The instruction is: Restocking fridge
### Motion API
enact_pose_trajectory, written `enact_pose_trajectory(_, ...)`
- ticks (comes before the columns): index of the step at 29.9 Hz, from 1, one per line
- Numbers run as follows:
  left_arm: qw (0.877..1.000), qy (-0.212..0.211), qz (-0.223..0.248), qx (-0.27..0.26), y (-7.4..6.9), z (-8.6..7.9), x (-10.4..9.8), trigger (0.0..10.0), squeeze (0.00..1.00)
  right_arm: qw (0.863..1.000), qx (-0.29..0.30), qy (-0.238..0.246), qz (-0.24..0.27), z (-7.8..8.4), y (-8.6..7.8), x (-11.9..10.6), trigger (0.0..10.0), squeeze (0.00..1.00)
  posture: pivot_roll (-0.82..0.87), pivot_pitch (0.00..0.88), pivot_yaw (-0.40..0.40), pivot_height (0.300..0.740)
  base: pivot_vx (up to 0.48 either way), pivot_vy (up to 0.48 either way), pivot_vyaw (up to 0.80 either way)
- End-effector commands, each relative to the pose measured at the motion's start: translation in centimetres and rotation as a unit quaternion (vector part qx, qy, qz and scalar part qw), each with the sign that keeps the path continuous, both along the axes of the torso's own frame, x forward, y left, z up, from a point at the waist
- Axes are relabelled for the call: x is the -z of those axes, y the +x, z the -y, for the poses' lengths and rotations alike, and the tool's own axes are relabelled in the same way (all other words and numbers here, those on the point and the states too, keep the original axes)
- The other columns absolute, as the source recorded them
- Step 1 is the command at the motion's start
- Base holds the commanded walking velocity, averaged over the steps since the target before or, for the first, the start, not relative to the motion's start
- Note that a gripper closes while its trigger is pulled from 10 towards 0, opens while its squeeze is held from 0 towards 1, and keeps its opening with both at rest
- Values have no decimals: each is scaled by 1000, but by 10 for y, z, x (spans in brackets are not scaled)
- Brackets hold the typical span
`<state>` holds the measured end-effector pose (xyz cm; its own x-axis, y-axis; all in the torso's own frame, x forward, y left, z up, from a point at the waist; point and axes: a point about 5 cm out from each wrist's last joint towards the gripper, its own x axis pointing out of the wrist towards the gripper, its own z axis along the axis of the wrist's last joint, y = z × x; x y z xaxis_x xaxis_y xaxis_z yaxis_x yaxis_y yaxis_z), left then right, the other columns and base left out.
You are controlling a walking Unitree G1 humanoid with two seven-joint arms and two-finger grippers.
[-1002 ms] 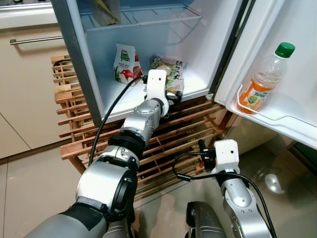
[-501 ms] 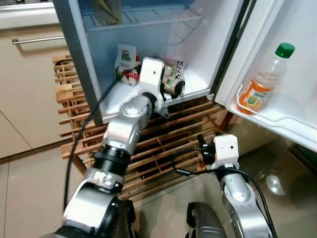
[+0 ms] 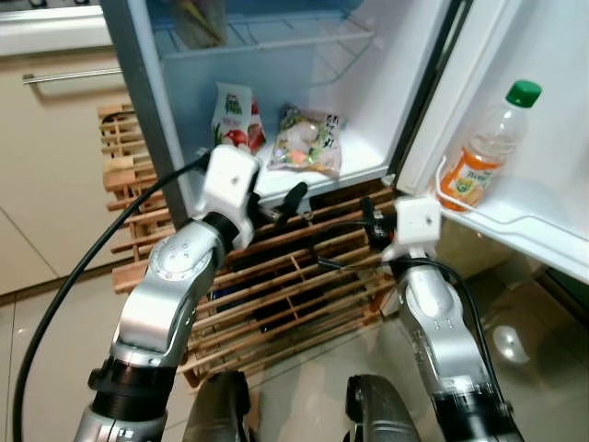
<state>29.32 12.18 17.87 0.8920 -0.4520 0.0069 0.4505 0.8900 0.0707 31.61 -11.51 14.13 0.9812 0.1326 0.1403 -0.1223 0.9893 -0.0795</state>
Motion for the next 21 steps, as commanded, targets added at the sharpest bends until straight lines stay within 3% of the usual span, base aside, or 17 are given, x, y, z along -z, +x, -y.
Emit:
enact_pose_trajectory(1,1000,-17,9,-12,-7,-4,-5,10000,0,1000,9,1,2,-1,12,-1,10000,353,-38,0,-45,625,0,0,0)
enact_pose_trajectory(2,1000,-17,9,-12,-7,-4,-5,10000,0,1000,9,1,2,-1,12,-1,10000,353,-38,0,-45,625,0,0,0)
enact_pose_trajectory(3,999,-50,7,6,-17,-3,-5,10000,0,1000,14,-3,7,-5,23,-6,10000,345,-21,0,-51,625,0,0,0)
enact_pose_trajectory(6,994,-103,-3,34,-30,-2,-8,10000,0,1000,22,-11,8,-12,34,-11,10000,345,4,0,-63,625,0,0,0)
enact_pose_trajectory(7,993,-108,-10,40,-36,-5,-6,10000,0,1000,25,-15,7,-16,40,-12,10000,345,21,0,-70,625,0,0,0)
enact_pose_trajectory(13,994,-111,-19,8,-42,-20,-4,10000,0,999,33,7,-16,-25,54,-10,10000,341,58,0,-84,625,0,0,0)
enact_pose_trajectory(21,993,-119,-28,-2,-45,-19,-2,10000,0,994,80,24,-64,-17,70,-8,10000,349,57,0,-88,625,0,0,0)
